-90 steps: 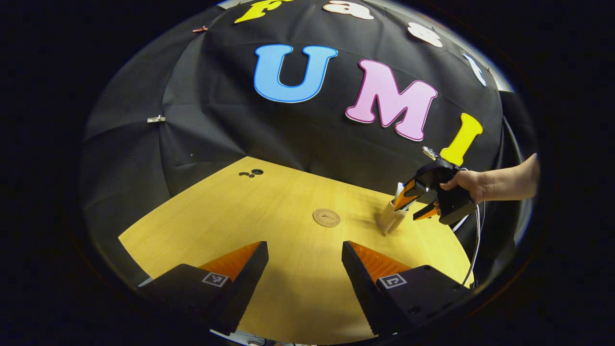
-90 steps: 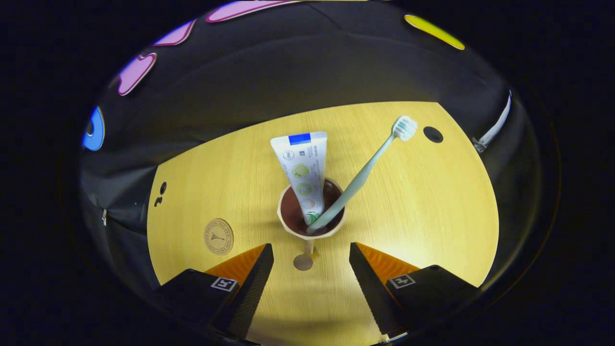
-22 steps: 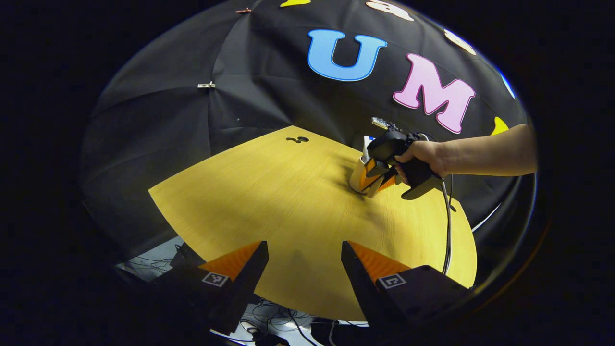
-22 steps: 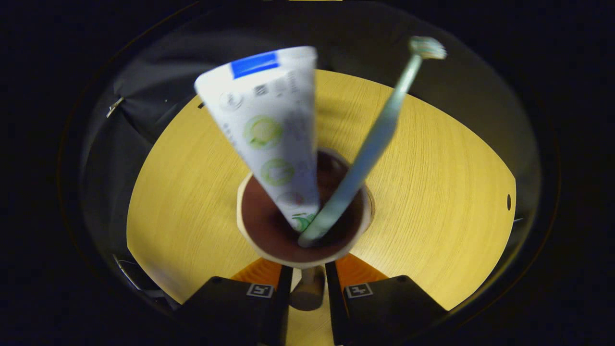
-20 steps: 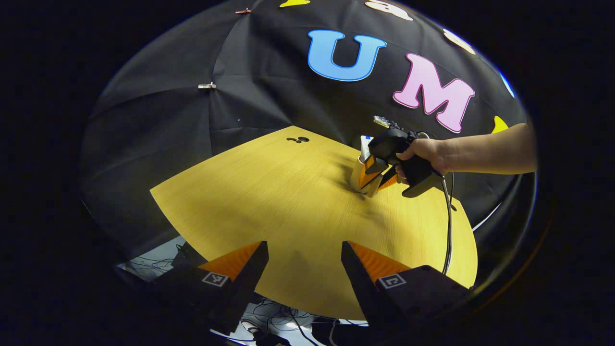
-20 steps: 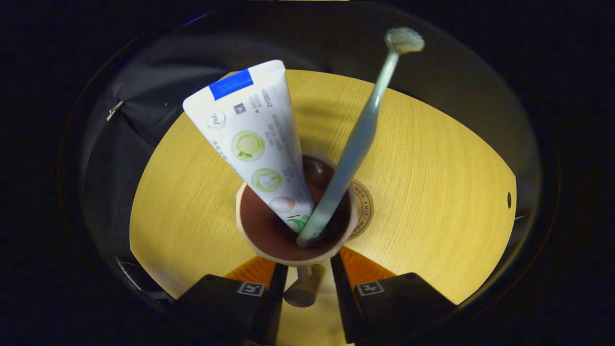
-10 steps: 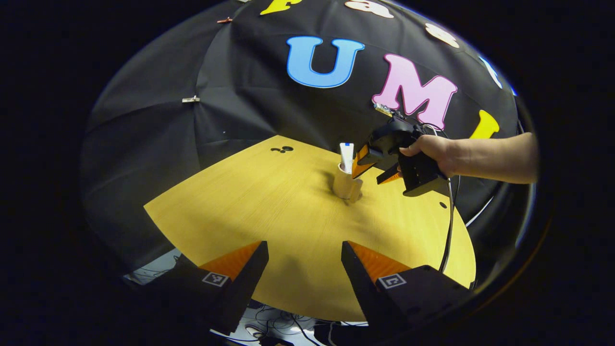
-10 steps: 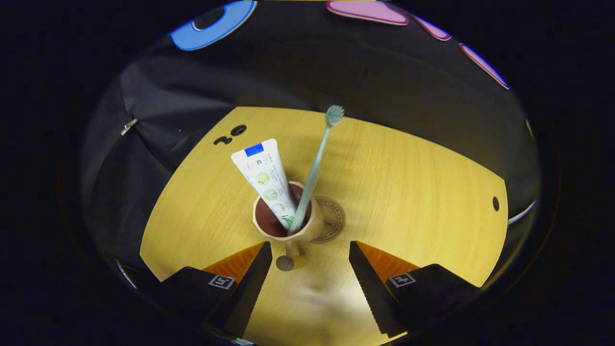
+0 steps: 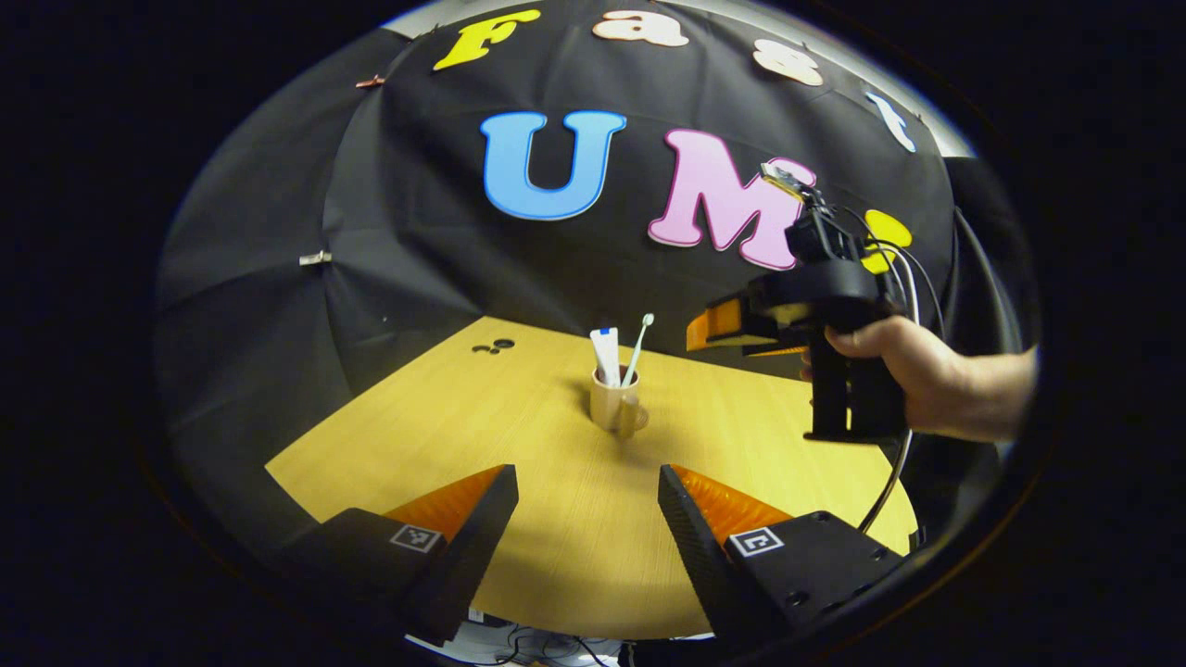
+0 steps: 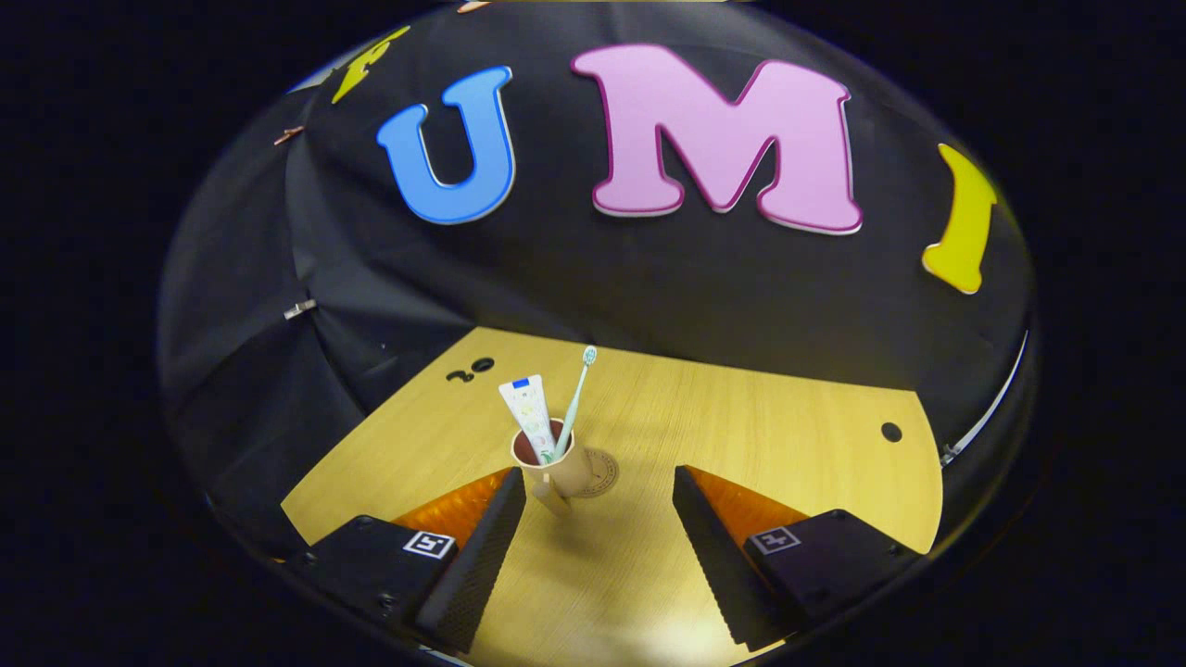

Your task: Put the toothbrush and toothpaste on the desktop into the cup, then pick up the cup and place it on the coaster on the desktop.

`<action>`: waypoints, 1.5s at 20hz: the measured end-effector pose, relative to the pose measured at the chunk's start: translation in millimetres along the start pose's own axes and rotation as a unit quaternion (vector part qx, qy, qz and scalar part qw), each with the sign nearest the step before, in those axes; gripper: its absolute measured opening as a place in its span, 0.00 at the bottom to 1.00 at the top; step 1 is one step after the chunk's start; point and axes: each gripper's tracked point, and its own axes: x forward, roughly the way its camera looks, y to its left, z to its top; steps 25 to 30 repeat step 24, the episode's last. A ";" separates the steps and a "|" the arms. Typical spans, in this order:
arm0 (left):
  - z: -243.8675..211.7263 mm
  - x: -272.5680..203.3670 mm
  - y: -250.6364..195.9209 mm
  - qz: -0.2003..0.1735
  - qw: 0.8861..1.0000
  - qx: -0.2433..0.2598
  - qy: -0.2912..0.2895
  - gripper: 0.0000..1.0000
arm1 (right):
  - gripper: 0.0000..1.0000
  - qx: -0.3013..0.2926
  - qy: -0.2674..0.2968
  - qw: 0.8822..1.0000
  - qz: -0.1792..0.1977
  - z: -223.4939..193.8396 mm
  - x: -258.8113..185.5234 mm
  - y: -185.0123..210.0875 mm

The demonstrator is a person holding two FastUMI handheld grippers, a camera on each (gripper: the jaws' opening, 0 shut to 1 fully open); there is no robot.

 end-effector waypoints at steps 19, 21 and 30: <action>48.6 -62.3 -72.7 -0.116 0.986 0.063 -0.102 0.96 | 0.98 0.011 -0.221 0.967 -0.130 -0.7 -246.9 -65.9; 50.7 -60.3 -78.6 -0.121 0.984 0.071 -0.106 0.96 | 0.98 0.016 -0.217 0.966 -0.140 -8.6 -250.7 -74.0; 54.0 -58.7 -85.1 -0.129 0.983 0.076 -0.110 0.96 | 0.98 0.021 -0.211 0.967 -0.143 -14.5 -253.4 -77.4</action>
